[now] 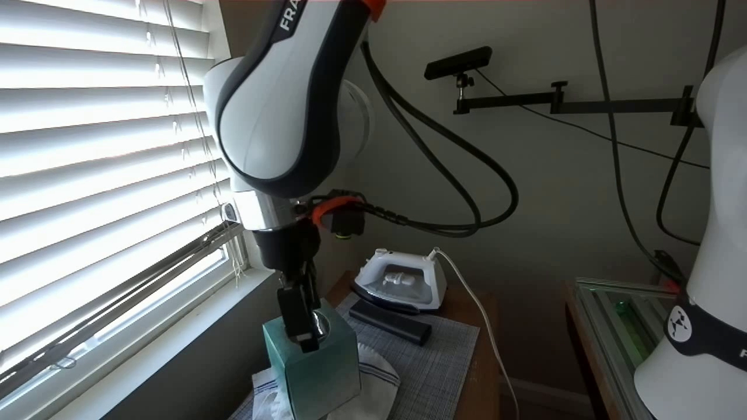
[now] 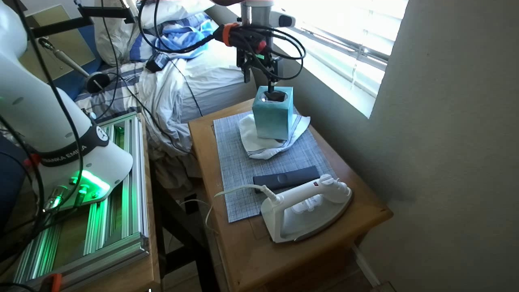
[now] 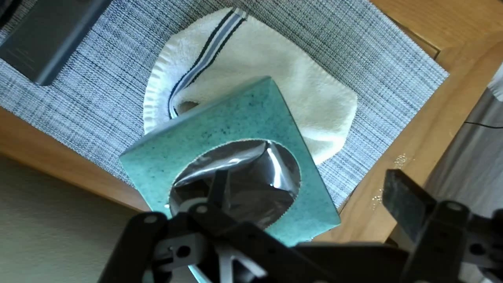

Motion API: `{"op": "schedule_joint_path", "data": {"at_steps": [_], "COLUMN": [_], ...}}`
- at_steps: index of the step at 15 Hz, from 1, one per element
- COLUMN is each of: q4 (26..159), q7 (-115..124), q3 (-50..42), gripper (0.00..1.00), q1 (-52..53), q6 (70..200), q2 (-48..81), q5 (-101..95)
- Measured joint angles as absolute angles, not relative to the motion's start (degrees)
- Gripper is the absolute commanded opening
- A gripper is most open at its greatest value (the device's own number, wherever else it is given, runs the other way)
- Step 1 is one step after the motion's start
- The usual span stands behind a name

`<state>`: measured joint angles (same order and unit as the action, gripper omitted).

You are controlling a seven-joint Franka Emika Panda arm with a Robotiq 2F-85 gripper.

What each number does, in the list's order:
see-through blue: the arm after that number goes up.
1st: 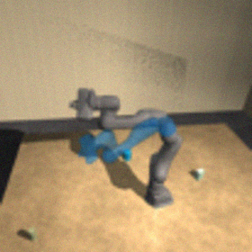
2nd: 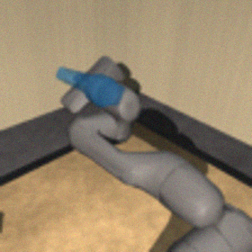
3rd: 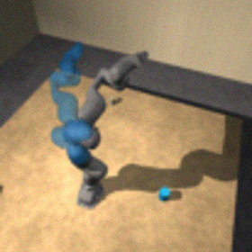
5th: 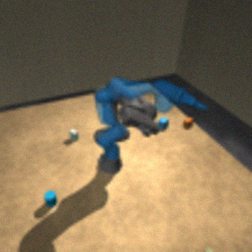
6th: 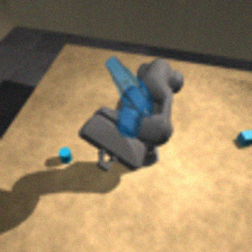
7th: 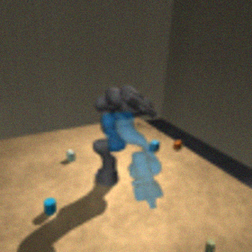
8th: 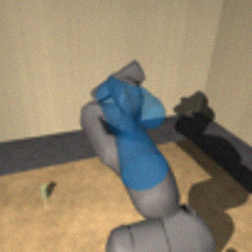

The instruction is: Remove the box from the towel

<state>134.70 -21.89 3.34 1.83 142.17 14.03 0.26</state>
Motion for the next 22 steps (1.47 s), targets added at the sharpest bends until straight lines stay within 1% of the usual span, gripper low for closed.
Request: {"op": "schedule_joint_path", "data": {"at_steps": [3,8,14,15,16,17,18,19,20,21,22], "q4": [134.82,134.91,134.88,134.85,134.81,134.75,134.68,134.56,134.38,134.14,133.86], "q7": [-24.20,-37.94,-43.61,-44.15,-44.59,-44.99,-45.39,-45.64,-45.84,-45.92,-45.95], "q3": [4.05,8.41,9.03,9.18,9.37,9.55,9.73,9.88,9.97,10.04,10.06], "gripper": [1.00,1.00,1.00,0.92,0.88,0.79,0.66,0.61,0.54,0.45,0.39], "q1": [1.40,-2.36,-4.73,-4.93,-5.03,-5.09,-5.15,-5.20,-5.25,-5.31,-5.37], "q6": [143.44,149.57,151.50,151.21,150.89,150.57,150.44,150.40,150.40,150.40,150.40], "q2": [14.49,17.83,20.19,20.61,21.12,21.72,22.42,23.16,23.92,24.65,25.29], "q5": [0.90,5.02,5.01,5.01,5.01,5.01,5.01,5.01,5.01,5.01,5.01]}}
